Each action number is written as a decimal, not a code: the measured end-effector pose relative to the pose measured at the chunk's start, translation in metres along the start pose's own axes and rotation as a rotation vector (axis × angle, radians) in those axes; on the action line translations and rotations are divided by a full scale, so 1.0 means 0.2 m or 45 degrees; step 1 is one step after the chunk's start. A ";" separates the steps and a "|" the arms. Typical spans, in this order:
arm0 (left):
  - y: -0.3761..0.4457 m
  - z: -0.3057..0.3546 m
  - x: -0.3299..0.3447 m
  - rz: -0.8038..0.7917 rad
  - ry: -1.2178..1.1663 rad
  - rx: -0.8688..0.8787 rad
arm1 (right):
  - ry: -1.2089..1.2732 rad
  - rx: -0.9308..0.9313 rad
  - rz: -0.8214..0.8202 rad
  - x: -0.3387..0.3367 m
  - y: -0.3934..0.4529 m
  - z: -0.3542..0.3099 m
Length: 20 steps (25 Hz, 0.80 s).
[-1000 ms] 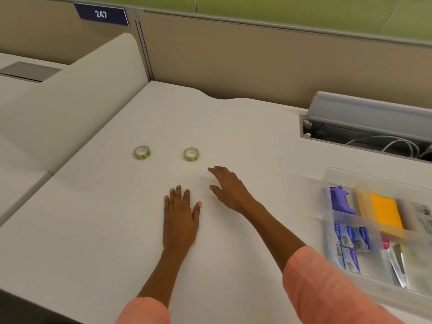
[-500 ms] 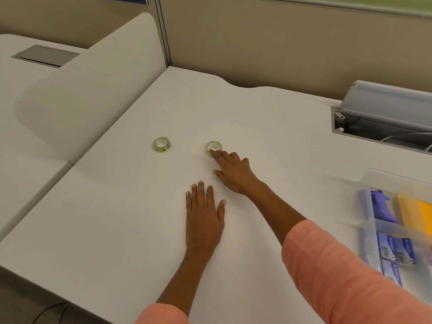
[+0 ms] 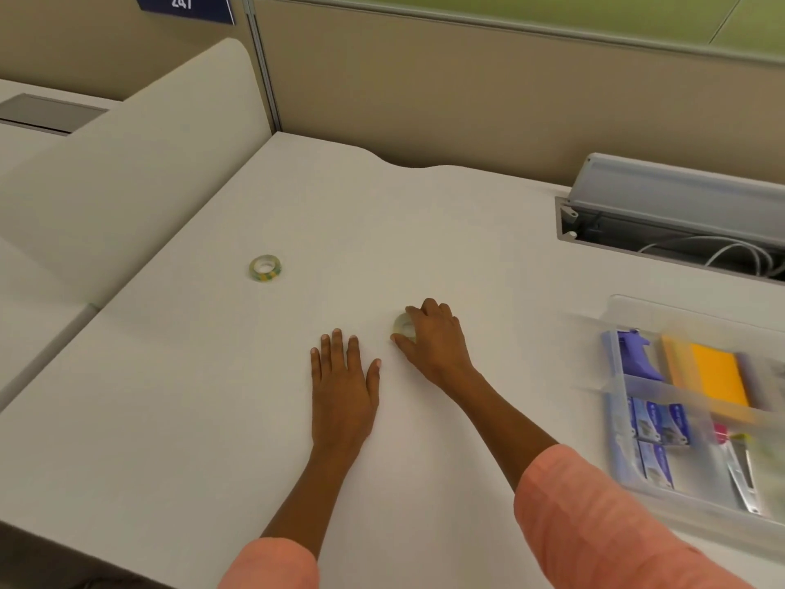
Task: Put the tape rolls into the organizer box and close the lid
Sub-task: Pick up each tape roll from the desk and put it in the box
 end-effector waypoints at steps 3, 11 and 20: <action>-0.01 0.01 -0.02 -0.017 -0.005 0.069 | 0.170 0.098 -0.024 -0.04 -0.08 0.04; -0.15 0.24 -0.01 -0.099 -0.056 0.196 | 0.395 0.174 0.058 -0.27 -0.34 0.20; -0.27 0.94 0.02 -0.211 -0.455 0.399 | 0.462 0.334 0.452 -0.83 -0.75 0.69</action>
Point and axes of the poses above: each hand's wrist, its own y-axis towards the middle knuckle, its own x-axis out of the palm, z = x × y, the point moved 1 cm from there along y, towards the middle knuckle, and after that the axes turned 7 degrees about y, right-handed, at the moved point
